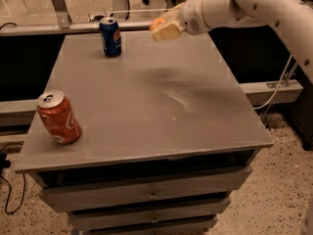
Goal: Move orange near pepsi can
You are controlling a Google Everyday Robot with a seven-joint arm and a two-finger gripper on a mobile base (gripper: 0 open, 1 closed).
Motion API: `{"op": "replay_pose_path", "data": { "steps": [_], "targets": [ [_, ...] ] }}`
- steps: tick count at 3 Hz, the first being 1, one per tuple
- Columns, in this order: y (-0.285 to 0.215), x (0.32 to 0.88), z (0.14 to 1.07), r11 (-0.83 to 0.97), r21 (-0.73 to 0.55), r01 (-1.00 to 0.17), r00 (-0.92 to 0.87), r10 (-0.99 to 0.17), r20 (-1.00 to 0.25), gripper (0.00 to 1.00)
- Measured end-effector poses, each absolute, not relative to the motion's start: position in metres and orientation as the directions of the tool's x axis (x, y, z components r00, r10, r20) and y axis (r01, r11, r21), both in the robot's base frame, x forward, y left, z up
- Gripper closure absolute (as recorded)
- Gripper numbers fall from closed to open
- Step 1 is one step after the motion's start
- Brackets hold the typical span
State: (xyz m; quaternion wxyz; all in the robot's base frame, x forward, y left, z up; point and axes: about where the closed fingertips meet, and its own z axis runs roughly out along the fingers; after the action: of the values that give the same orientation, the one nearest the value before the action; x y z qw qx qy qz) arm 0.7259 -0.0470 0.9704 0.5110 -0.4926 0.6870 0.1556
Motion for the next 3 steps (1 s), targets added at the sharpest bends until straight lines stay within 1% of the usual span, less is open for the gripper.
{"op": "replay_pose_path", "data": {
  "steps": [2,3],
  "targets": [
    [0.018,0.789,0.938,0.491,-0.233,-0.840,-0.062,-0.512,-0.857,1.00],
    [0.033,0.803,0.914,0.504,-0.190,-0.842,-0.112,-0.509,-0.853,1.00]
  ]
}}
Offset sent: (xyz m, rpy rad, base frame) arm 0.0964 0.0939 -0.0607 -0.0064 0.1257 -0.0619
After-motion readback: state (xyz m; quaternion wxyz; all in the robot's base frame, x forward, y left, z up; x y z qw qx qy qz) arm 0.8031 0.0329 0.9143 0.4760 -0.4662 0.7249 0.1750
